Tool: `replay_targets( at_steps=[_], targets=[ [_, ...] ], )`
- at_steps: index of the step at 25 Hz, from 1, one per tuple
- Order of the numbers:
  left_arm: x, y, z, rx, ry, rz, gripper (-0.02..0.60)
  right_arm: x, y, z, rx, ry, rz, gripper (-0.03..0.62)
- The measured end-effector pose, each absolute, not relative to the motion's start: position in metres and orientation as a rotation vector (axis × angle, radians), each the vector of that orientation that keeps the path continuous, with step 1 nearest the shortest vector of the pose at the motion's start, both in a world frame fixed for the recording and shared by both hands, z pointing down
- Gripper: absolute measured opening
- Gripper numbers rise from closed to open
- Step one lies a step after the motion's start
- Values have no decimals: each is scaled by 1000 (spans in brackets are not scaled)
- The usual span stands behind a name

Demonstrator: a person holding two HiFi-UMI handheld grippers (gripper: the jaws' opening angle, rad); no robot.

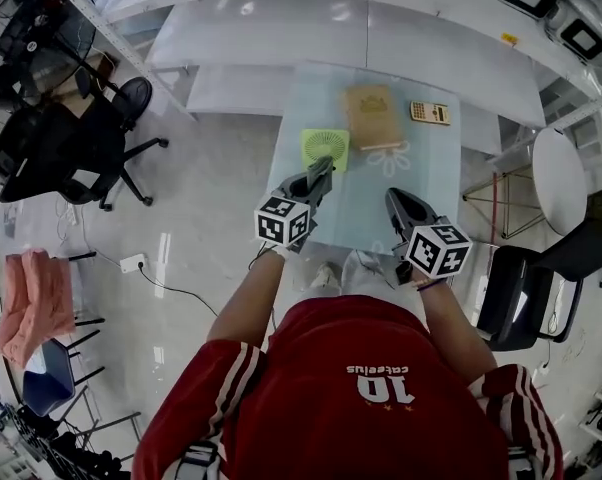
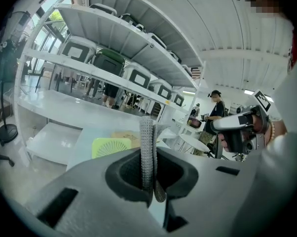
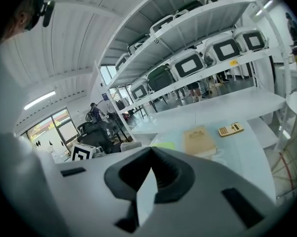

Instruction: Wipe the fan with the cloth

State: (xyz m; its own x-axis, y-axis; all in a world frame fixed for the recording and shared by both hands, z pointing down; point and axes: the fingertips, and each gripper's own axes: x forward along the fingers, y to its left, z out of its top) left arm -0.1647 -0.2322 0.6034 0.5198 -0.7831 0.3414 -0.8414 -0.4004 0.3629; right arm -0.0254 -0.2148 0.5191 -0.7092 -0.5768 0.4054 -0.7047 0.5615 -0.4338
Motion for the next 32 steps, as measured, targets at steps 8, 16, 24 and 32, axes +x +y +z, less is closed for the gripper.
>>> replay_targets(
  at_steps=[8,16,24,32],
  targets=[
    [-139,-249,602,2294,-1314,156,28,-12,-226,517,1073,-2578,852,6],
    [-128,-271,617,2281,-1319,193,28,9,-238,527,1107,-2563,893,6],
    [-119,-289,635,2265,-1308,228,28,21,-245,531,1099,-2541,873,6],
    [-116,-296,661,2243,-1294,273,28,32,-247,535,1119,-2528,871,6]
  ],
)
